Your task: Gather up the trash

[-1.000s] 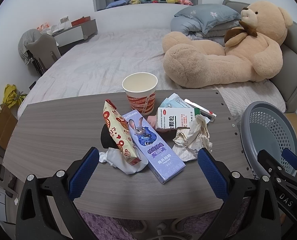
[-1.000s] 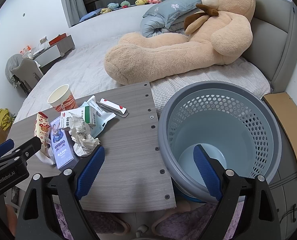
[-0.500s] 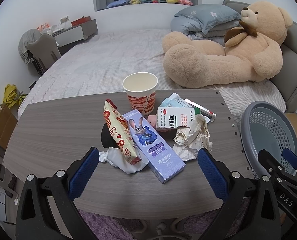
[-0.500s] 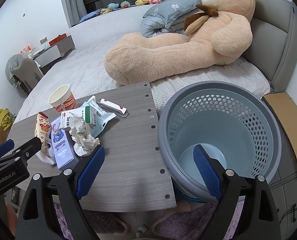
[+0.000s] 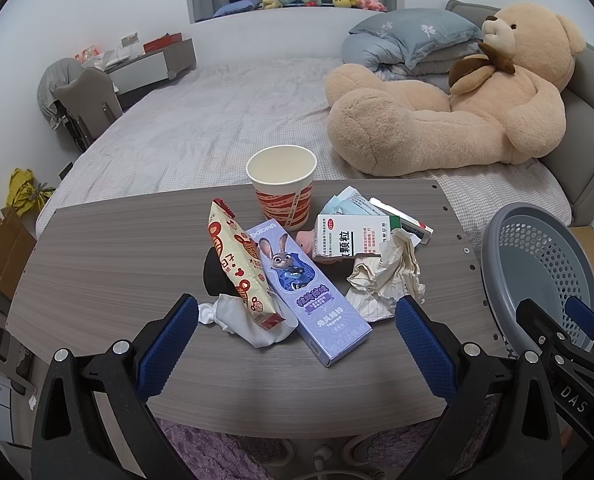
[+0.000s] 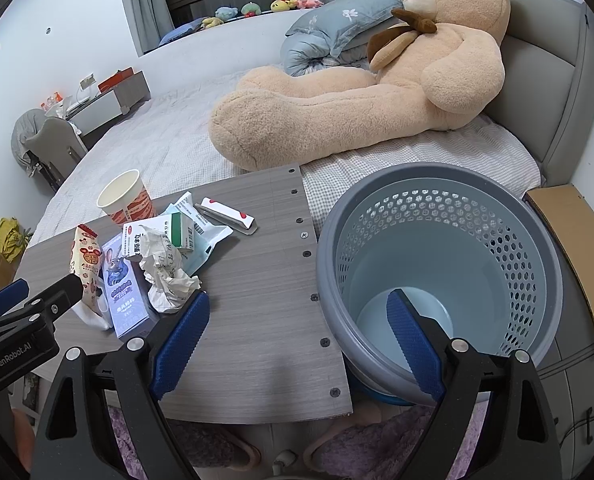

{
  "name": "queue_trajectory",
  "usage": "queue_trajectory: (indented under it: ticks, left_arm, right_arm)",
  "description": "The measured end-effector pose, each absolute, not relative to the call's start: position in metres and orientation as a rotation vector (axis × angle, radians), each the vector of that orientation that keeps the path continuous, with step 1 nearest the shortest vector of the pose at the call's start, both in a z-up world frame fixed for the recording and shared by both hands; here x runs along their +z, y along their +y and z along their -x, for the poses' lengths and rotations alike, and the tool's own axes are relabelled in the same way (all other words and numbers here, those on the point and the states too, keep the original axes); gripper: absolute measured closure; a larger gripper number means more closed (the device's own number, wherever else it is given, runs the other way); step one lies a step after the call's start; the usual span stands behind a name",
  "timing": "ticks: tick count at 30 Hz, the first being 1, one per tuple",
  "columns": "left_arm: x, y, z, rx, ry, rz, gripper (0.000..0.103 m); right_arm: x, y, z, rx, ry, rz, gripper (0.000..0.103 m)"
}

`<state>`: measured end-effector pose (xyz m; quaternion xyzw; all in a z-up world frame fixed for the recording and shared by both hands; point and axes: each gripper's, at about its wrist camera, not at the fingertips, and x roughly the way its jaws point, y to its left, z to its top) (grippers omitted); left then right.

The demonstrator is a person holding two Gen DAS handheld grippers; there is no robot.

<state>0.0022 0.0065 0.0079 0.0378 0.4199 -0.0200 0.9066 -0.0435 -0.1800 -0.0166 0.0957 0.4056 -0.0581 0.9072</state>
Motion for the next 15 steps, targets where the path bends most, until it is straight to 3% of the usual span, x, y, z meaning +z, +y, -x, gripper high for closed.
queue_trajectory:
  ticks: [15]
  left_arm:
    - [0.003,0.019,0.001,-0.023,0.885,-0.071,0.006]
  right_arm:
    - [-0.025,-0.173,0.04,-0.09,0.852,-0.194,0.017]
